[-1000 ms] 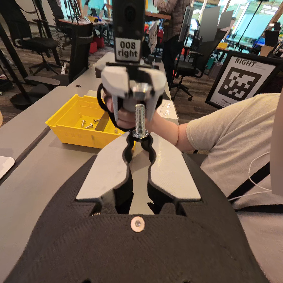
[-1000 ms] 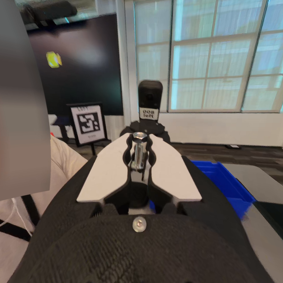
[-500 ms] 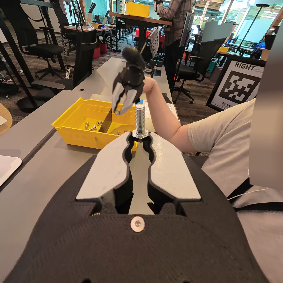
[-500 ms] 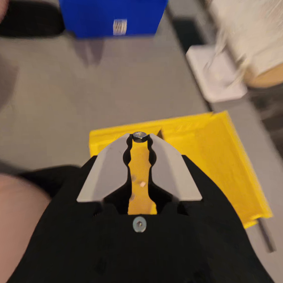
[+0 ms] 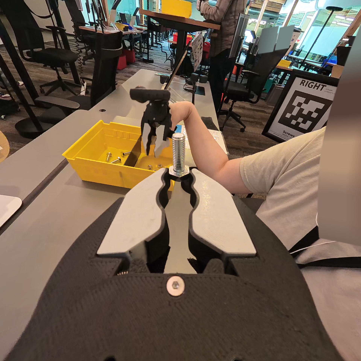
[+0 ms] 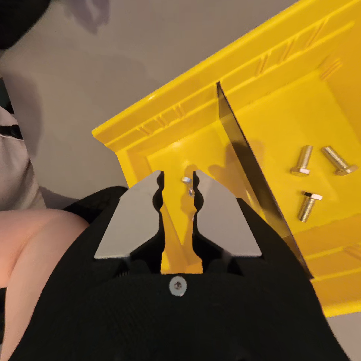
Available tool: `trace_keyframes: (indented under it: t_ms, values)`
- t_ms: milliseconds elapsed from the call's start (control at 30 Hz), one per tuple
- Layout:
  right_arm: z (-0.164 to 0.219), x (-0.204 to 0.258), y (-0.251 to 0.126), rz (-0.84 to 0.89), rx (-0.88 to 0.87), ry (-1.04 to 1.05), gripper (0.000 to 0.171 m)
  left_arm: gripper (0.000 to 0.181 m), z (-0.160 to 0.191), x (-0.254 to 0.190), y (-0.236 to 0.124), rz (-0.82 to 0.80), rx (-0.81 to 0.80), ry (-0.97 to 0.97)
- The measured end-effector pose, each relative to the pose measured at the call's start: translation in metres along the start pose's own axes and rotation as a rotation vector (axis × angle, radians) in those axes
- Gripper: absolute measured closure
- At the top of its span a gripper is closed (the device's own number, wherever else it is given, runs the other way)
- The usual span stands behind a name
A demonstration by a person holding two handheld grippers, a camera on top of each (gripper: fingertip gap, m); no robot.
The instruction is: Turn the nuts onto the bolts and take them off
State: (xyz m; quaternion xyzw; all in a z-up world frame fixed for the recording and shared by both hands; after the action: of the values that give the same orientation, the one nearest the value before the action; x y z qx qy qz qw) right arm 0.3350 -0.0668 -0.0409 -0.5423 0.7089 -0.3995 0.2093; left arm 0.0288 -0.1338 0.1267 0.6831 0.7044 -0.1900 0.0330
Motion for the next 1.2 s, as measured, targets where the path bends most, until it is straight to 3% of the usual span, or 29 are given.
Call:
trace_keyframes:
  t_ms: [167, 267, 400, 533, 733, 767, 800, 867, 967, 1033, 1100, 1200]
  values:
    - [-0.040, 0.006, -0.022, 0.160, -0.161, -0.234, 0.135, 0.163, -0.001, 0.002, 0.000, 0.002, -0.011, -0.009]
    - [-0.095, 0.029, -0.035, 0.240, -0.324, -0.484, 0.123, 0.163, 0.002, 0.006, 0.006, -0.013, 0.005, -0.013]
    - [-0.177, 0.088, -0.042, 0.151, -0.634, -0.723, 0.121, 0.163, 0.007, 0.011, 0.015, -0.020, 0.029, -0.032]
    - [-0.233, 0.131, -0.033, -0.102, -0.855, -0.662, 0.128, 0.163, 0.010, 0.013, 0.020, -0.021, 0.044, -0.037]
    - [-0.259, 0.139, 0.003, -0.284, -0.830, -0.481, 0.130, 0.163, 0.011, 0.013, 0.022, -0.017, 0.053, -0.038]
    - [-0.259, 0.140, 0.005, -0.317, -0.832, -0.479, 0.139, 0.163, 0.012, 0.014, 0.022, -0.018, 0.054, -0.039]
    - [-0.259, 0.141, 0.005, -0.355, -0.842, -0.481, 0.160, 0.163, 0.011, 0.014, 0.022, -0.013, 0.051, -0.039]
    - [-0.259, 0.139, 0.005, -0.360, -0.829, -0.467, 0.161, 0.163, 0.012, 0.015, 0.021, -0.005, 0.049, -0.060]
    - [-0.255, 0.111, -0.006, -0.114, -0.811, -0.459, 0.161, 0.142, 0.009, 0.024, 0.015, -0.056, 0.016, -0.094]
    - [-0.238, 0.064, -0.026, 0.240, -0.756, -0.431, 0.161, 0.134, 0.004, 0.031, 0.004, -0.090, -0.022, -0.122]
    - [-0.203, 0.013, -0.044, 0.524, -0.628, -0.382, 0.161, 0.134, 0.001, 0.037, -0.010, -0.127, -0.055, -0.141]
    - [-0.124, -0.071, -0.048, 0.794, -0.271, -0.140, 0.161, 0.136, -0.001, 0.047, -0.030, -0.207, -0.083, -0.149]
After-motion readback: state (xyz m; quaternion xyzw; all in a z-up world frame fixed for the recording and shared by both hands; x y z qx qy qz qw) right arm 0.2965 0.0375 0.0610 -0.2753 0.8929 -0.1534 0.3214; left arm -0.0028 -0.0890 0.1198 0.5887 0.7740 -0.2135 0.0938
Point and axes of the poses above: each gripper's, where its closed fingertips meet, y out along the fingers, z out of its underside, x = y × z across the jaws, the point moved 4 cm from there along -y, back along the fingers, and after that the axes turned 10 degrees about -y, right-handed, at the moved point
